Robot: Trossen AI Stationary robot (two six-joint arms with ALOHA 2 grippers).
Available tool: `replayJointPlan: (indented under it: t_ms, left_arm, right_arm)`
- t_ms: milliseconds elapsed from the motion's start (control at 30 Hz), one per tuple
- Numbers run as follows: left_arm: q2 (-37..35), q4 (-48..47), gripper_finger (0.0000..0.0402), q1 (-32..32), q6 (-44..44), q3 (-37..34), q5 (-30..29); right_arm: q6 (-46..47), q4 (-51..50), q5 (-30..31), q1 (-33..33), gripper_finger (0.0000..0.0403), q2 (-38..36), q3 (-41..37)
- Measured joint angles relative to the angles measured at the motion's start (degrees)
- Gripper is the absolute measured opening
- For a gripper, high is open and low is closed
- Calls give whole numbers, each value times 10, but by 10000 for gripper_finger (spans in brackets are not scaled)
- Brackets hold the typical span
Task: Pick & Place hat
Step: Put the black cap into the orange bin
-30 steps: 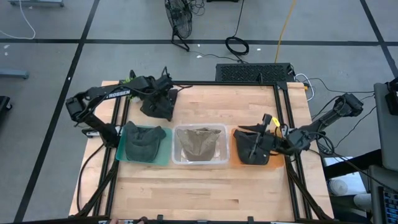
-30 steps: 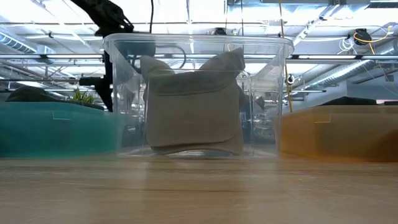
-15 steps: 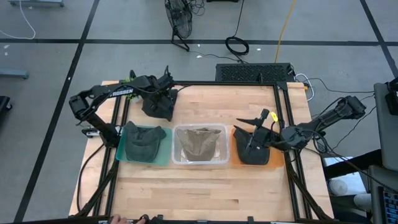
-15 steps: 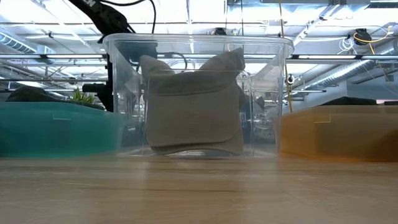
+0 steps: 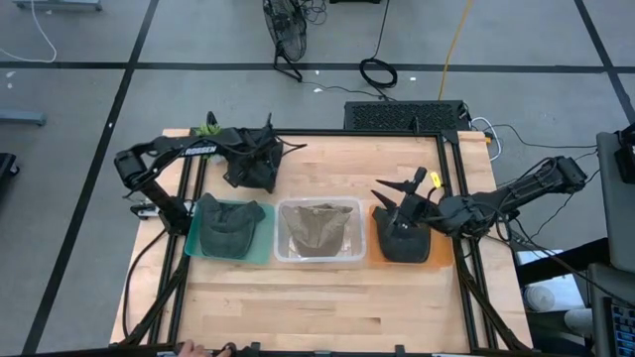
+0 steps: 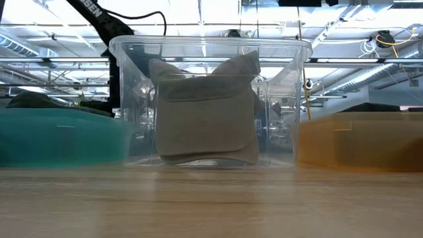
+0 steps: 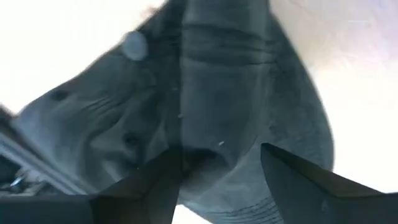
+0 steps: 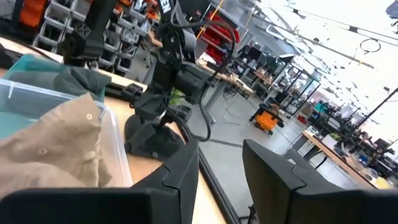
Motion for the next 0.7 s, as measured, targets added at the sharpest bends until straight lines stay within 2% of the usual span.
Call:
replayJointPlan:
  t_ms: [333, 700]
  left_arm:
    - [11, 27, 159, -6, 0, -6, 1]
    - [26, 27, 14, -15, -5, -5, -7]
  right_arm:
    - [16, -18, 1, 0, 114, 0, 0]
    - [16, -21, 1, 0, 114, 0, 0]
